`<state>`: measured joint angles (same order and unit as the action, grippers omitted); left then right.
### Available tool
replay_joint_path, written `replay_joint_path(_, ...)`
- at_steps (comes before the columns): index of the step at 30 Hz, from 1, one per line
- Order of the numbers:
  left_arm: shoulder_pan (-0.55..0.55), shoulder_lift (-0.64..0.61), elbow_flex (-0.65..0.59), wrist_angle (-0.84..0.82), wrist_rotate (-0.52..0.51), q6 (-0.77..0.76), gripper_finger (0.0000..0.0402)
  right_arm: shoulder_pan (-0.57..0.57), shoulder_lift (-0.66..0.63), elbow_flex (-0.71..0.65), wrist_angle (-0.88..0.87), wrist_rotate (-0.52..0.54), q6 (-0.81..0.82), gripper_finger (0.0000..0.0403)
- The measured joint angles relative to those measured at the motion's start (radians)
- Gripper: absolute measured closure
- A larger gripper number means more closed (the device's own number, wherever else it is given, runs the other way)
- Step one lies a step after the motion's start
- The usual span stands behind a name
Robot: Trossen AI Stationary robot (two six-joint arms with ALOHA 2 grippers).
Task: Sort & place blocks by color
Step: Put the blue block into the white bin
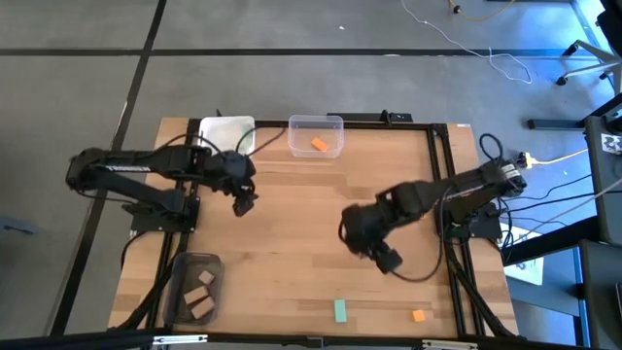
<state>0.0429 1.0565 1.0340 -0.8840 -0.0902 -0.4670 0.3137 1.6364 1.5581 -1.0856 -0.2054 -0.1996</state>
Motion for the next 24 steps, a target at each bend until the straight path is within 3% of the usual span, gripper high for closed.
replay_joint_path(5,-0.101,0.0,0.0,-0.003,0.0,-0.047,0.0198,0.101,0.05,0.0,0.032,0.006,-0.156,0.0227)
replay_joint_path(10,-0.183,0.0,0.0,0.001,-0.001,-0.103,0.0198,0.178,0.119,0.0,0.047,0.088,-0.293,0.0228)
replay_joint_path(24,-0.396,-0.056,-0.001,-0.002,0.001,-0.243,0.0198,0.254,0.294,0.0,0.209,0.092,-0.335,0.0228)
